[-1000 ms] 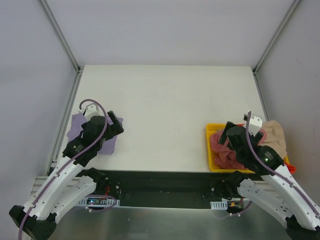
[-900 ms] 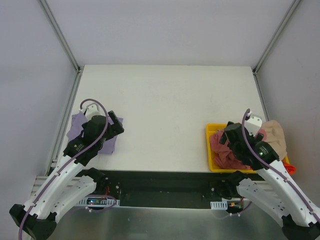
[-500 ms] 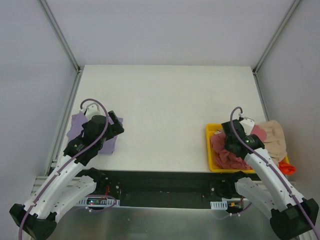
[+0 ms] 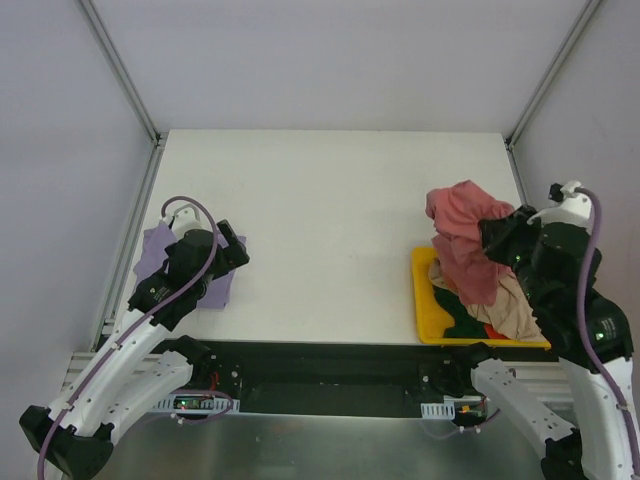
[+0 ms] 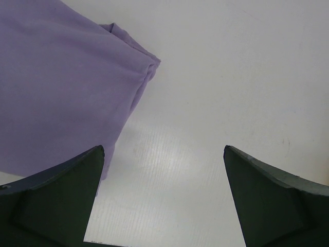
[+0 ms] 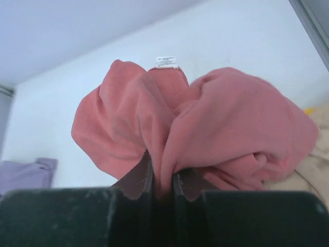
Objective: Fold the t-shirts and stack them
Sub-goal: Grab crumpled tshirt from bin with the right arm, then move the tshirt to the center of the board
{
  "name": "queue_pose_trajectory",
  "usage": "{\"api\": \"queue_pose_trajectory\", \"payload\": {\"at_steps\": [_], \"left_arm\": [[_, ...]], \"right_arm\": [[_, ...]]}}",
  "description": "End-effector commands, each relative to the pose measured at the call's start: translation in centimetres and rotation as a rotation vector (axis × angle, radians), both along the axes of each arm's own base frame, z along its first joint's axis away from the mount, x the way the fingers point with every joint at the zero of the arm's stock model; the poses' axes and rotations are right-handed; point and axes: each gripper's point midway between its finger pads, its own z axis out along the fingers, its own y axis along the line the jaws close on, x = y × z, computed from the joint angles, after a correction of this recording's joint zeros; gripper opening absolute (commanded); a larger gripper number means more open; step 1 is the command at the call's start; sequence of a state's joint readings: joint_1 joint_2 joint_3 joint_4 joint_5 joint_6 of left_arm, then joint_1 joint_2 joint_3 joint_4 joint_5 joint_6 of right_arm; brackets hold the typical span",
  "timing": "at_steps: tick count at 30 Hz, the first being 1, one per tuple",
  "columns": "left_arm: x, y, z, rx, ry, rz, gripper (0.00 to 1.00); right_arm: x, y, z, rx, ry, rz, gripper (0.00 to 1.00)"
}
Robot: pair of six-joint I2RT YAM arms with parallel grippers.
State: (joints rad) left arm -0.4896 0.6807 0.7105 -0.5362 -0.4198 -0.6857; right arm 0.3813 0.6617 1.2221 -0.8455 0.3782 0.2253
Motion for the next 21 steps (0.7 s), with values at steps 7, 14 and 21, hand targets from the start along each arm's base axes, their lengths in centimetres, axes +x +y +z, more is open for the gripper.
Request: {"api": "queue_pose_trajectory", "payload": {"at_steps": [7, 14, 21], "left_arm": [[0.1, -0.5, 0.4, -0.029, -0.027, -0.018, 0.99], [0.0, -0.6, 0.2, -0.034, -0.023, -0.022, 0.99], [0.0, -0.8, -0.1, -0.037, -0.014, -0.031, 0.99]], "right_arm": [[3.3, 10.4, 16.6, 0.221, -0.287, 0.471, 0.01], [7.4, 15.4, 17.9, 0.153, -0.268, 0.447, 0.01], [10.9, 20.2, 9.9, 0.119, -0.117, 0.337, 0.01]]}}
